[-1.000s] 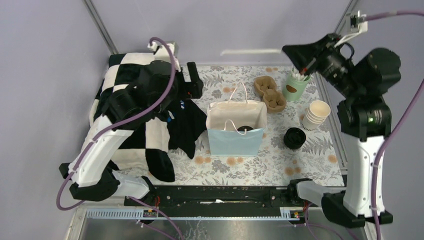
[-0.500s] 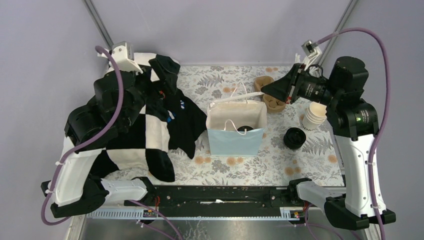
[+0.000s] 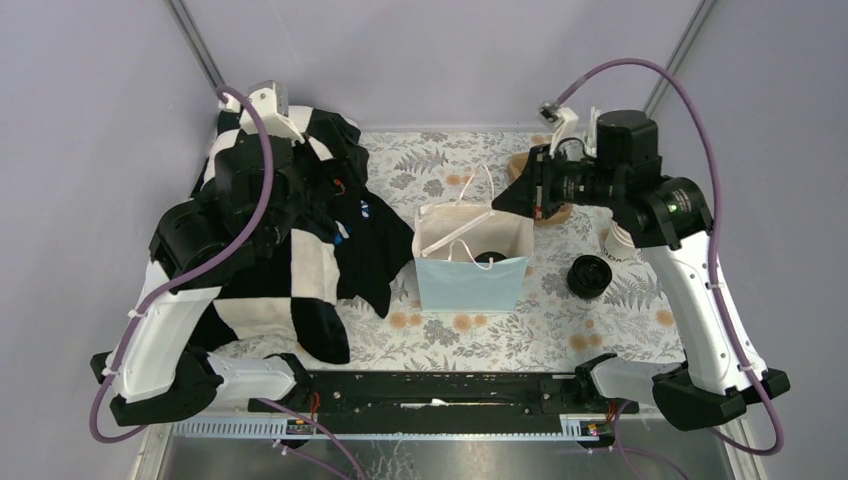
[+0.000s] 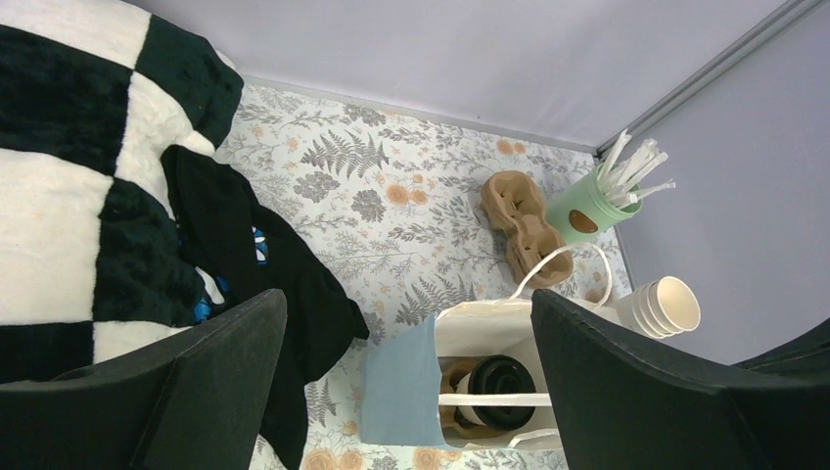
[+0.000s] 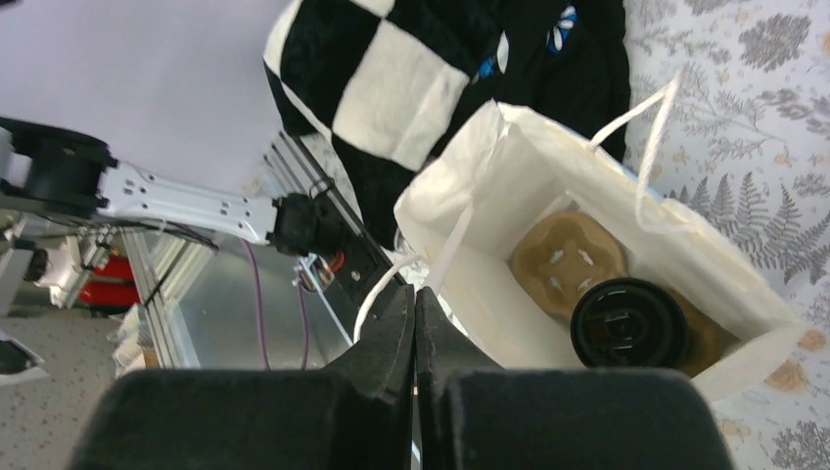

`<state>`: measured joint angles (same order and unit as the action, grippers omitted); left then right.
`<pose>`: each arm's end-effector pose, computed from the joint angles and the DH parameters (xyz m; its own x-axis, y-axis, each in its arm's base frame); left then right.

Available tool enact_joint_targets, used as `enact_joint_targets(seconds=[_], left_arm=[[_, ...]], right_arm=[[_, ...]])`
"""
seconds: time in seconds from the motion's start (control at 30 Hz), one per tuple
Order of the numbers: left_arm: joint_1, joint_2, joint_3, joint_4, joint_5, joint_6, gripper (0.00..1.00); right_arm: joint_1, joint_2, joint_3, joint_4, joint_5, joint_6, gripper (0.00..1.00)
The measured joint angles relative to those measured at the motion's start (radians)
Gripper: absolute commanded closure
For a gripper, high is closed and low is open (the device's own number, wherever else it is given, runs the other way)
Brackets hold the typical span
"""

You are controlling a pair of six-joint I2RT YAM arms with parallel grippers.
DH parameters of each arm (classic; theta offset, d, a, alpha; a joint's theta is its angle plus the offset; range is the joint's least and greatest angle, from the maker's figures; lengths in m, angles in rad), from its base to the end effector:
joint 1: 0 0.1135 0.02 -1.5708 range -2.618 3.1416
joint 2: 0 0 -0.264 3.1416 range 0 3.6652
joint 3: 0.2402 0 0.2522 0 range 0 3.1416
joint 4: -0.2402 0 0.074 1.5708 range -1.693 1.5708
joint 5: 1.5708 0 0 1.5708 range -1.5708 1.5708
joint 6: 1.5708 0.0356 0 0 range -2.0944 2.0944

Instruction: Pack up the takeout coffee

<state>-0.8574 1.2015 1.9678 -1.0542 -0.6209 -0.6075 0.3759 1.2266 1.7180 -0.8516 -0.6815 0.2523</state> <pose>0.1193 -0.1061 0.5436 -0.2953 -0.3683 -0.8816 0.0992 0.9059 -0.4117 0.1906 0.0993 0.4947 -0.5255 0.0010 -0.8508 -0.7252 0.5223 0.4486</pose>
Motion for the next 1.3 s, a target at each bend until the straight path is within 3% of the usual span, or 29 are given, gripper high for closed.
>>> enact_joint_targets(seconds=[0.1,0.3,0.47,0.8,1.07,1.3], left_arm=[[0.000,0.019,0.000,0.000,0.011,0.000,0.01],[0.000,0.045,0.001,0.000,0.027,0.001,0.01],[0.000,0.057,0.003,0.001,0.037,0.005,0.01],[0.001,0.073,0.101,-0.004,0.030,0.043,0.01],[0.001,0.085,0.303,0.029,-0.008,0.132,0.01],[0.001,0.054,0.324,0.086,-0.050,0.204,0.01]], right_arm=[[0.069,0.018,0.000,-0.039,0.053,-0.026,1.00],[0.131,0.027,-0.008,-0.025,0.089,-0.017,0.41],[0.142,0.031,0.010,-0.011,0.159,0.004,0.03],[0.144,0.011,0.210,-0.050,0.560,0.005,0.00],[0.145,-0.131,0.290,-0.002,0.776,-0.011,0.00],[0.146,-0.172,0.424,0.028,0.916,-0.033,0.00]])
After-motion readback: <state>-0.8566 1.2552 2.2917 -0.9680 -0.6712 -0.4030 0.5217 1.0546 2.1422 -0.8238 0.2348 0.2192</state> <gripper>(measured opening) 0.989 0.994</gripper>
